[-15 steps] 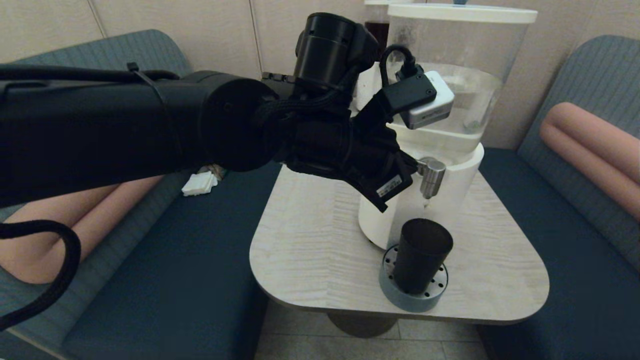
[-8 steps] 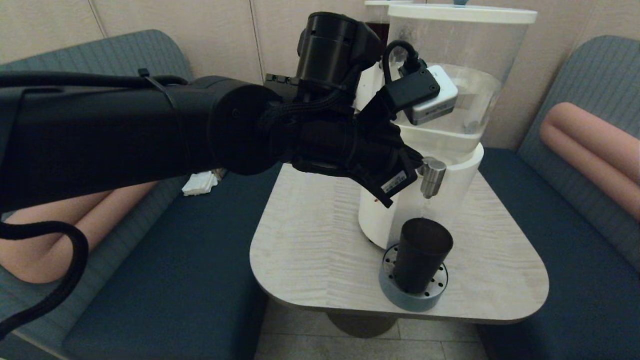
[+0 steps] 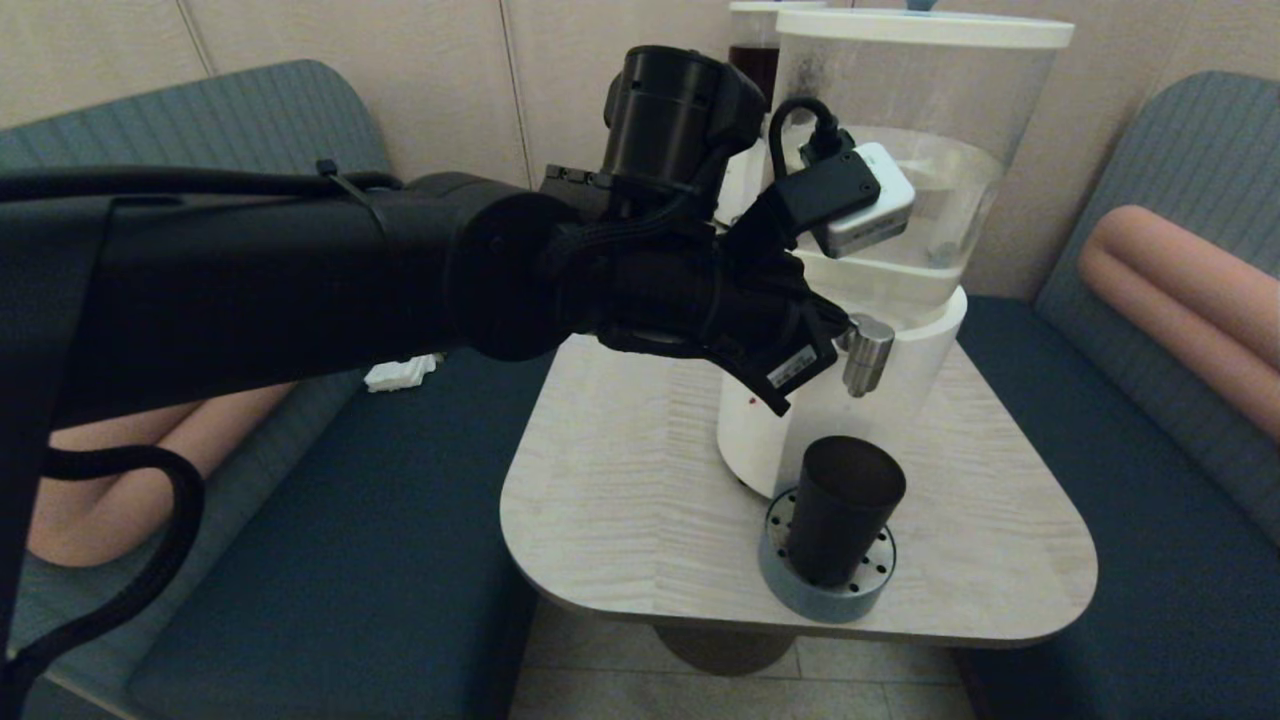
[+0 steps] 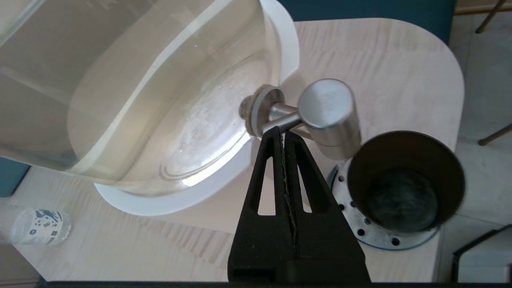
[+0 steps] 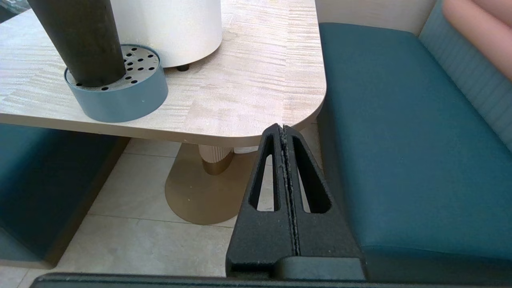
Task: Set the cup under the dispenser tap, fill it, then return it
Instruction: Turn off the faucet
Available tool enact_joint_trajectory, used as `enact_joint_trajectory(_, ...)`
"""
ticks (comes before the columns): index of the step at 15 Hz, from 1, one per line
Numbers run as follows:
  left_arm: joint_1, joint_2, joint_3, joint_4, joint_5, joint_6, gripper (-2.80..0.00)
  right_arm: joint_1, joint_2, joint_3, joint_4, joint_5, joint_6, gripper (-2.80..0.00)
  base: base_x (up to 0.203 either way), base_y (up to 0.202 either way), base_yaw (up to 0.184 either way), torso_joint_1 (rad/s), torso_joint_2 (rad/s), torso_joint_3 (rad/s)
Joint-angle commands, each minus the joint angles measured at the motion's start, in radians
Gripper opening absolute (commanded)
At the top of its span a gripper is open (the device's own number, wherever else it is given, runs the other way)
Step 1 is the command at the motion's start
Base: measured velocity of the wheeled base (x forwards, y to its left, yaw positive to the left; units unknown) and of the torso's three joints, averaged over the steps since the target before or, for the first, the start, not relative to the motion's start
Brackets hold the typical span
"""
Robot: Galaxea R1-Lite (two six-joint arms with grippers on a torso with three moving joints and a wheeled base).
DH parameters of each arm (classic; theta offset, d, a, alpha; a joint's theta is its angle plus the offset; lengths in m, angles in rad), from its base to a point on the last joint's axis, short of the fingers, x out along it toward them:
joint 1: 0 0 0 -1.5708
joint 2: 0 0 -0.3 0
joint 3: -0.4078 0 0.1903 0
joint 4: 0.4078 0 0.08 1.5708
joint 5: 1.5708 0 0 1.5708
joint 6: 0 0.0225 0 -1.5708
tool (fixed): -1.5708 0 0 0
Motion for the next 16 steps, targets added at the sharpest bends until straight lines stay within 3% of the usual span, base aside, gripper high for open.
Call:
enact_joint_trajectory(1,-0.001,0.016,0.0,-0.006,-0.002,0.004,-2.8,-0.001,0.001,0.015,-0.001,0.0,-0.001,-2.8,0.0,0.0,0.0,0.0,0.0,0.0)
enact_joint_trajectory(9,-0.002,0.059,0.0,-0.126,-0.021,0.004,-2.8,0.0,0.001,0.014,-0.001,0.0,-0.001,-2.8,0.0,0.0,0.0,0.0,0.0,0.0)
enact_joint_trajectory(16,-0.029,0.078,0.0,-0.16,-0.046,0.002,-2.8,0.0,0.001,0.015,-0.001,0.0,-0.001,-2.8,0.0,0.0,0.0,0.0,0.0,0.0)
